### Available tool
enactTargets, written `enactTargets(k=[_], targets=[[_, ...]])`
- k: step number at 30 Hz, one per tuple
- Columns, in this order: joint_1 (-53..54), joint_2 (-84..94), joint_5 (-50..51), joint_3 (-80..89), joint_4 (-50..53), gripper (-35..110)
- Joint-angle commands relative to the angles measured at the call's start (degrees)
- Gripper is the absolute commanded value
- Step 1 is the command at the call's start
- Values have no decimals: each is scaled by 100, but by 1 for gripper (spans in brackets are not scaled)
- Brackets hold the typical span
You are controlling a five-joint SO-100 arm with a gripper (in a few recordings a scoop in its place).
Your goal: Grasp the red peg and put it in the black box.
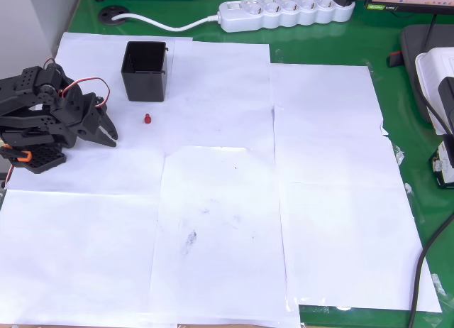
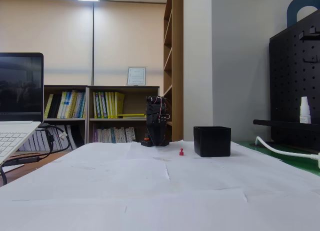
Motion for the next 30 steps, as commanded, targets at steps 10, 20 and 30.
enactTargets(k=[10,20,30], targets=[[123,-62,97,-132,237,0],[123,-62,97,-132,237,0],[123,-62,97,-132,237,0]])
